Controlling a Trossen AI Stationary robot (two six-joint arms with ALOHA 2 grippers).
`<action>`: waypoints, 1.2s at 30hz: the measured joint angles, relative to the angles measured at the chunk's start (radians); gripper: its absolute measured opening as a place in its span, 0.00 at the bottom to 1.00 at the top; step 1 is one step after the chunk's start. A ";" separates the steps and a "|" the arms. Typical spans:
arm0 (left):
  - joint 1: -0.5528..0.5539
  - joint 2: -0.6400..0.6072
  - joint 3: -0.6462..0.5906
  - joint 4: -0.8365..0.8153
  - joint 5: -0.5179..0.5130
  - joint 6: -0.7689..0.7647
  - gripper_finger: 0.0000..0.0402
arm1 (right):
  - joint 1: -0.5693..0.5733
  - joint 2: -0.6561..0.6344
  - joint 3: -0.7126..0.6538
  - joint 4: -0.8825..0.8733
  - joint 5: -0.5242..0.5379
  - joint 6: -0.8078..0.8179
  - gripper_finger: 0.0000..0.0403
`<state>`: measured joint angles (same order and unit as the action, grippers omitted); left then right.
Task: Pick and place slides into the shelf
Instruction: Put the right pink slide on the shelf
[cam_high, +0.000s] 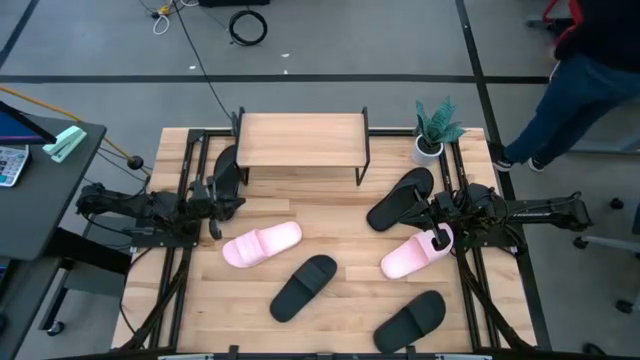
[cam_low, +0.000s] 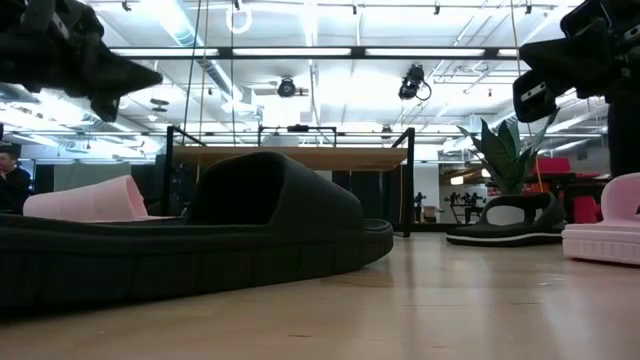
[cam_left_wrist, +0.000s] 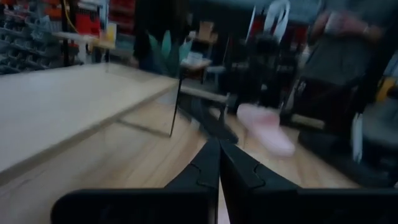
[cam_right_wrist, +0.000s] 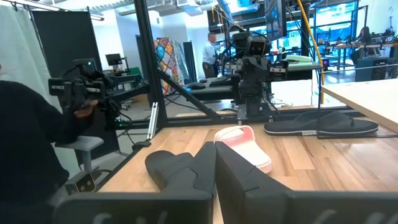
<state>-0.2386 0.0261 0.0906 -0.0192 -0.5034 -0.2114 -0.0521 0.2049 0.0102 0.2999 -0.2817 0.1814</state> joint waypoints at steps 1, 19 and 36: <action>0.000 0.000 0.000 0.043 0.000 0.007 0.04 | 0.000 0.000 0.000 0.000 0.000 0.000 0.03; 0.000 0.406 0.704 -0.521 -0.001 0.184 0.22 | 0.000 0.000 0.000 0.000 0.000 0.000 0.03; 0.000 0.969 0.896 -0.667 -0.005 0.066 0.35 | 0.000 0.000 0.000 0.000 0.000 0.000 0.03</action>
<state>-0.2382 0.9947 0.9867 -0.6861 -0.5083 -0.1457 -0.0521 0.2050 0.0101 0.3000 -0.2817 0.1814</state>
